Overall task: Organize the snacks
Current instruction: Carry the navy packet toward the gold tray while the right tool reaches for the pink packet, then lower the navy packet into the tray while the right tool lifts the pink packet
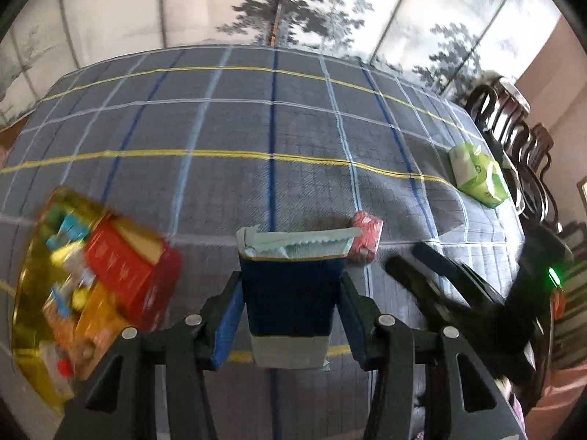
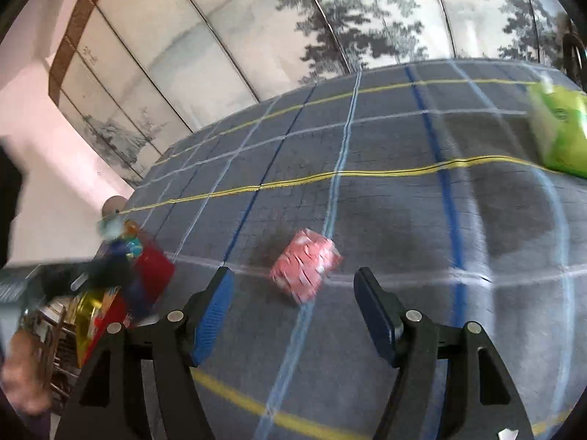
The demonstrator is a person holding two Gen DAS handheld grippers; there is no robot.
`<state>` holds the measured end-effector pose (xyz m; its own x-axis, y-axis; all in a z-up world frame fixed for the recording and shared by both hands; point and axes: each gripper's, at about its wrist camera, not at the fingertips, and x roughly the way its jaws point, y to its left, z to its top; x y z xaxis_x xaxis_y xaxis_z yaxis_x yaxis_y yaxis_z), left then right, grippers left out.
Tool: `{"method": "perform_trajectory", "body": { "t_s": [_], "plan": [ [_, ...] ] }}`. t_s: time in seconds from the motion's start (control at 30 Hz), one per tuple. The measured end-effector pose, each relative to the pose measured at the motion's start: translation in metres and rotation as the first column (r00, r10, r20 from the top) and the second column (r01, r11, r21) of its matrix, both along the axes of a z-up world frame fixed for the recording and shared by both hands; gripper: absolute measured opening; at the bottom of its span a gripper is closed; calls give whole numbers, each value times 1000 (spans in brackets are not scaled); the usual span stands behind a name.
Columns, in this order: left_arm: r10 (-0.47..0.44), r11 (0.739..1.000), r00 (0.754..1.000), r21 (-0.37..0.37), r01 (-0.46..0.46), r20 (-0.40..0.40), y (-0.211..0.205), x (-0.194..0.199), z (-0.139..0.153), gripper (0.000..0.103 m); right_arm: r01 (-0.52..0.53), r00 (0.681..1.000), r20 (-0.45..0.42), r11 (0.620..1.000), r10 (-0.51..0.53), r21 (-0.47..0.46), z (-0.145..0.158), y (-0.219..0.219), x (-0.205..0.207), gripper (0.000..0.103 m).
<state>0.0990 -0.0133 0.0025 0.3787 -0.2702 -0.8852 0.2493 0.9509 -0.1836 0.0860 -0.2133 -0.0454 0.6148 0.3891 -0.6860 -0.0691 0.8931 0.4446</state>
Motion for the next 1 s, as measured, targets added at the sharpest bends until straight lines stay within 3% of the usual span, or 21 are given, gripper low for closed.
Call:
{"method": "perform_trajectory", "body": {
  "t_s": [0.13, 0.17, 0.2, 0.23, 0.43, 0.77, 1.0],
  "plan": [
    [26, 1000, 999, -8, -26, 25, 15, -21, 12, 50, -1, 999, -45, 999, -1, -51, -9, 15, 14, 55],
    [32, 999, 999, -11, -31, 29, 18, -23, 14, 50, 6, 999, -46, 997, -9, -73, -10, 19, 16, 48],
    [41, 999, 999, -16, -41, 35, 24, -28, 17, 50, 6, 999, -50, 996, -11, -87, -12, 20, 18, 34],
    [50, 999, 998, -19, -49, 39, 30, -32, 20, 50, 1, 998, -56, 996, -6, -87, -13, 20, 21, 30],
    [93, 996, 992, -20, -91, 82, 65, -56, 47, 50, 6, 998, -54, 994, -11, -106, -10, 20, 18, 25],
    [207, 976, 970, 39, -213, 129, 131, -67, 79, 50, 9, 1000, 10, 997, -8, -80, 2, 18, -38, 23],
    [265, 957, 961, 104, -272, 77, 166, -50, 55, 50, -19, 1000, 6, 996, 19, -83, 0, 28, -54, 23]
  ]
}}
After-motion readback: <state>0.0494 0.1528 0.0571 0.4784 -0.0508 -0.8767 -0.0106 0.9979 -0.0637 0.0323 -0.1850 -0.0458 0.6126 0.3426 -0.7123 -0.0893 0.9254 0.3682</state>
